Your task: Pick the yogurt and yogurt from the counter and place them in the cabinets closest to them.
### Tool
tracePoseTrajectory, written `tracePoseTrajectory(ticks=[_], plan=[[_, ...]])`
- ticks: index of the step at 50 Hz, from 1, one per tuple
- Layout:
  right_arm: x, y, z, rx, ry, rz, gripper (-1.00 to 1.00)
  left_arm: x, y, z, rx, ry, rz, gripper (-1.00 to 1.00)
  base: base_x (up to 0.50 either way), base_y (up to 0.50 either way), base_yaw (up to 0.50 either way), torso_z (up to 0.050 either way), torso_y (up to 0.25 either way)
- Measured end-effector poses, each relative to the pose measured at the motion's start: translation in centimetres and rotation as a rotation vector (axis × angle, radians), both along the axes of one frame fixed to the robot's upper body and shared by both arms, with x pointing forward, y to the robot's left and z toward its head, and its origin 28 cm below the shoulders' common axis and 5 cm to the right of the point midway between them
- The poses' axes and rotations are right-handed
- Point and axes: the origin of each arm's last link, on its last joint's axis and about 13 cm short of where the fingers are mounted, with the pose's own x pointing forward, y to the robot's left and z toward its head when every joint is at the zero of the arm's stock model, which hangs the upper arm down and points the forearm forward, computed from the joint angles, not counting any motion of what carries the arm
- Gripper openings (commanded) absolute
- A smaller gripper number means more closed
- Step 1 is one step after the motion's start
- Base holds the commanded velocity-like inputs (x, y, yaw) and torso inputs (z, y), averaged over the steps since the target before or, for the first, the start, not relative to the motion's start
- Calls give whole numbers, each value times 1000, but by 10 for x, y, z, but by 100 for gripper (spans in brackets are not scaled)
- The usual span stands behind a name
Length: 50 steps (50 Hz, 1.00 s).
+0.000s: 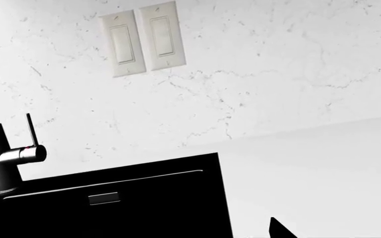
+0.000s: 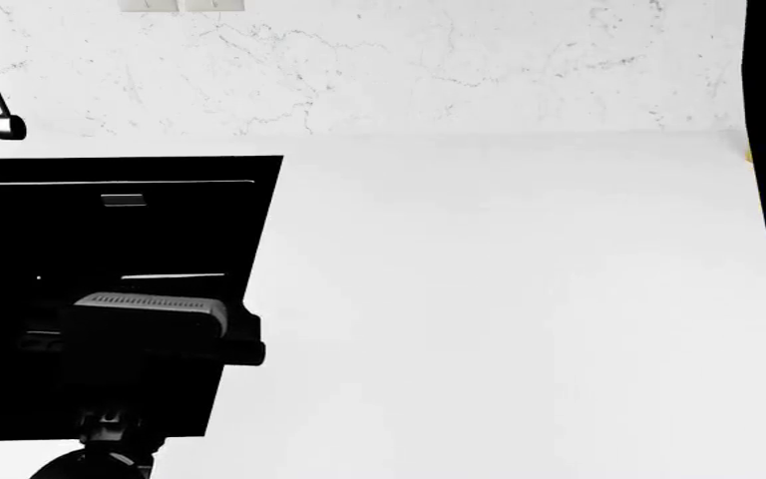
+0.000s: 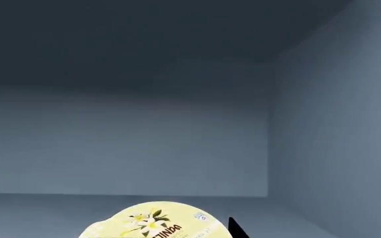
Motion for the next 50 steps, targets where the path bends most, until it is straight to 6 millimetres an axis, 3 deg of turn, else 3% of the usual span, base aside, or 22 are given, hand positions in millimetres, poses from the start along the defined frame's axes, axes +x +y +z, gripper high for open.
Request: tracePoseTrajectory(ticks=[5, 6, 50], plan=[[0, 1, 0, -17, -8, -11, -100, 0, 0, 0, -1, 1, 1, 100, 2, 0, 2, 0, -6], [0, 1, 0, -19, -9, -12, 100, 0, 0, 0, -1, 1, 1, 100, 0, 0, 0, 0, 0], [-4, -2, 8, -93, -37, 28, 100, 0, 1, -4, -7, 4, 4, 100, 0, 0, 0, 0, -2]])
